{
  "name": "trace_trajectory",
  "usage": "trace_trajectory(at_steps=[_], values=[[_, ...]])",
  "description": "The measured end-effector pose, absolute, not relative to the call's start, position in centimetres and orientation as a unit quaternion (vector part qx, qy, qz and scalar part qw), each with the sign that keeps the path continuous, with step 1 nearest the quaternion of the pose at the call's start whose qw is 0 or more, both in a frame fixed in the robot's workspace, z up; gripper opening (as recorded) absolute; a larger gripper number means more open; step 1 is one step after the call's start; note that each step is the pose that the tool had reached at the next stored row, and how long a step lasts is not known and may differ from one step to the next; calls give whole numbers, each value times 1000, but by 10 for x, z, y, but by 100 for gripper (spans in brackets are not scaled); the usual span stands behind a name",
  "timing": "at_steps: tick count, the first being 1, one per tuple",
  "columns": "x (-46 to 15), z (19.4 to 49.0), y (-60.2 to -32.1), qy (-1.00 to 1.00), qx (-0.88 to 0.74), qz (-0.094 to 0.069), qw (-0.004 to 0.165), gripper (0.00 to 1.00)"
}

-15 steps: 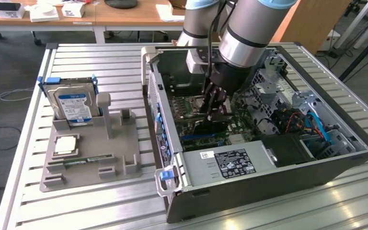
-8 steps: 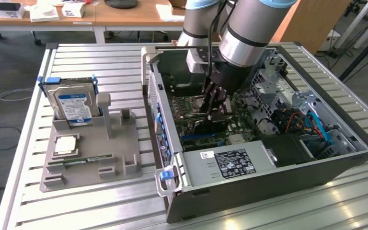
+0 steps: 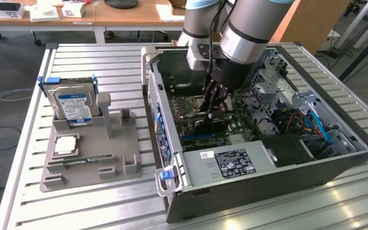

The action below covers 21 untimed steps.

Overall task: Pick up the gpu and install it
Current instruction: 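Insert the gpu into the slot, then press down on the gpu until it lock into place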

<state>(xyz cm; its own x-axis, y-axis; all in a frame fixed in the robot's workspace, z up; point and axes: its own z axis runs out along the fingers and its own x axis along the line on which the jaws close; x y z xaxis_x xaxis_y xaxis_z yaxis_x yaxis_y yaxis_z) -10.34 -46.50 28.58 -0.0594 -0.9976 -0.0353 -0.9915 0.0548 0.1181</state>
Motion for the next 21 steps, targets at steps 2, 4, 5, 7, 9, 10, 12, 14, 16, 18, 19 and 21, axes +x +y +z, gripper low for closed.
trace_trajectory(at_steps=[2, 4, 5, 7, 9, 10, 12, 14, 16, 18, 19, 21], values=[[-103, 286, -465, -726, 685, -55, 28, 40], [-103, 286, -465, -726, 685, -55, 28, 40], [-103, 286, -465, -726, 685, -55, 28, 40], [-103, 287, -465, -726, 685, -55, 28, 40], [-103, 287, -465, -726, 685, -55, 28, 40], [-103, 287, -465, -726, 685, -55, 28, 40], [-103, 287, -465, -726, 685, -55, 28, 40], [-103, 287, -465, -726, 685, -55, 28, 40], [-103, 287, -465, -726, 685, -55, 28, 40], [-103, 287, -465, -726, 685, -55, 28, 39], [-103, 287, -465, -726, 685, -55, 28, 33], [-103, 287, -465, -726, 685, -55, 28, 26]])
